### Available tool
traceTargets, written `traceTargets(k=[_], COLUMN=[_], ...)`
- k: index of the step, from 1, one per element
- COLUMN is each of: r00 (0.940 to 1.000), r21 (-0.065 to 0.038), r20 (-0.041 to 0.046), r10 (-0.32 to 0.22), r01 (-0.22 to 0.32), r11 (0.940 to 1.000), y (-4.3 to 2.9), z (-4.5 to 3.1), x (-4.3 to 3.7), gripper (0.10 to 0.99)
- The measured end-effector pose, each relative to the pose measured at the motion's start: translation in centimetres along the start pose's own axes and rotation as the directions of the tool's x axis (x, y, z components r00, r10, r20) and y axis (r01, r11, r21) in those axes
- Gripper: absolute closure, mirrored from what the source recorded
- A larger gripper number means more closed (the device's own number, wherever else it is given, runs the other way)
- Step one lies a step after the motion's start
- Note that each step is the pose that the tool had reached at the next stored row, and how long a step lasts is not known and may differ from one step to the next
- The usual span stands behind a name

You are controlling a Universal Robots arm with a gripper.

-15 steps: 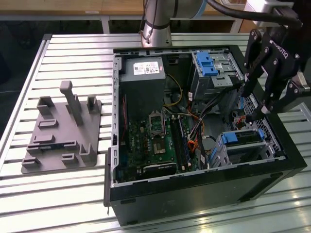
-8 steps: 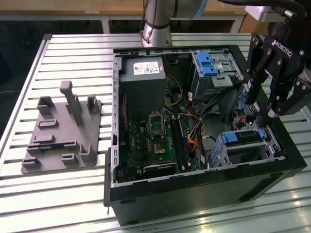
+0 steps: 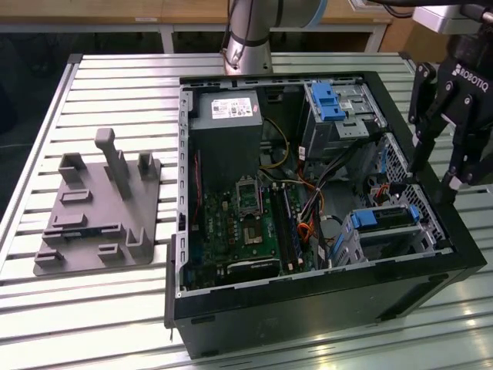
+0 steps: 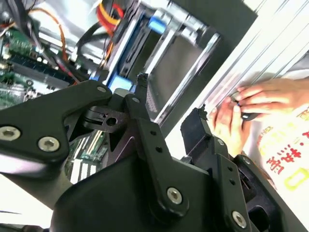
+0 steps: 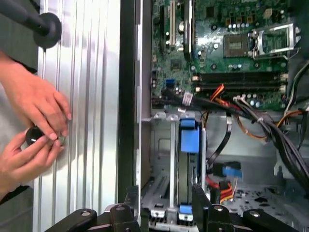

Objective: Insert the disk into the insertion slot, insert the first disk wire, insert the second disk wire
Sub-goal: 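Insert the first disk wire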

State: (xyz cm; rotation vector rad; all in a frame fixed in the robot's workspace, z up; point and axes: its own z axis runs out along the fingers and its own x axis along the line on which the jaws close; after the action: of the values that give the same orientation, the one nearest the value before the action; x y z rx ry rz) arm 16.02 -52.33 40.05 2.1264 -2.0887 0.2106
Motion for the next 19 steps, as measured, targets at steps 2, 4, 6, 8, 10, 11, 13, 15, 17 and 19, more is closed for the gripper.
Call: traceTargets(k=[2,4,6,8,10,11,13,15,17,19], r00=[1.0000,1.0000,0.9994,0.9976,0.9960,0.9960,0.9959,0.9959,0.9958,0.9958], r21=[0.000,-0.001,-0.007,-0.015,-0.019,-0.019,-0.018,-0.018,-0.017,-0.017], r20=[-0.0003,-0.0005,-0.0011,-0.0011,-0.0033,-0.0058,-0.0114,-0.0173,-0.0200,-0.0217], r10=[0.000,0.003,0.034,0.069,0.090,0.090,0.089,0.089,0.089,0.088], r01=[0.000,-0.003,-0.034,-0.069,-0.090,-0.090,-0.090,-0.089,-0.089,-0.089], r11=[1.0000,1.0000,0.9994,0.9975,0.9958,0.9958,0.9958,0.9958,0.9959,0.9959], y=[-0.90,-1.54,-1.56,-1.56,-1.57,-1.58,-1.60,-1.61,-1.63,-1.64], z=[0.03,0.10,0.26,0.44,0.61,0.67,0.80,0.94,1.14,1.35], x=[-0.03,-0.12,-0.15,-0.19,-0.42,-0.88,-1.59,-2.25,-2.99,-3.72], gripper=[0.529,0.529,0.529,0.529,0.529,0.529,0.529,0.529,0.529,0.529])
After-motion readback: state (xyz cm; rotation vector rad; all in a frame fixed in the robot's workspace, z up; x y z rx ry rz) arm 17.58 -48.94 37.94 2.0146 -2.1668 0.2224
